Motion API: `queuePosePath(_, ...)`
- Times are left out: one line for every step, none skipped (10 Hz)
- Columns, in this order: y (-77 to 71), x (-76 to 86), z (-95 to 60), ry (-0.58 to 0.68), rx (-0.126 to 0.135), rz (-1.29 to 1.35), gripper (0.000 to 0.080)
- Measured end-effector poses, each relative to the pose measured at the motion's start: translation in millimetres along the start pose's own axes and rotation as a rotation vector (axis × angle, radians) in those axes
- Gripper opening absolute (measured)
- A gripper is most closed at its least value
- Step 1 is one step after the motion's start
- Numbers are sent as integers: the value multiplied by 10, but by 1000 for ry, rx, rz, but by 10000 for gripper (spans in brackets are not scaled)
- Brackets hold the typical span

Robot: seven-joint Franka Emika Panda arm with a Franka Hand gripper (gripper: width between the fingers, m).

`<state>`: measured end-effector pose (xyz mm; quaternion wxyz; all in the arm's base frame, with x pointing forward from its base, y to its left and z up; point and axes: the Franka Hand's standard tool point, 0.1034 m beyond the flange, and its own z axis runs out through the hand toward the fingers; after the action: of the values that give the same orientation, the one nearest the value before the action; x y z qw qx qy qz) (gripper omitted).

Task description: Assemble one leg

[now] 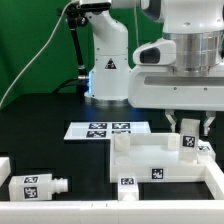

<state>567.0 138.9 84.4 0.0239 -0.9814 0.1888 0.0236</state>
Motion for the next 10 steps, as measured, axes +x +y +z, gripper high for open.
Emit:
queuePosePath(25, 6, 2, -3, 22, 142, 284)
queuePosePath(58, 8, 5, -10, 46, 297, 284)
queuePosePath(86, -2, 7, -22, 75, 467, 284)
queuePosePath(98, -7, 8, -40, 89, 561, 284)
queuePosePath(101, 1, 11, -54, 107, 717, 284)
queuePosePath(85, -11, 8, -68, 97, 818, 284)
queuePosePath(87, -10, 8, -67, 97, 794, 284)
queuePosePath(85, -12, 9, -66, 97, 768, 324)
queuePosePath(77, -18, 10, -66, 97, 767, 492)
queuePosePath(62, -53, 8, -60, 68, 643, 492)
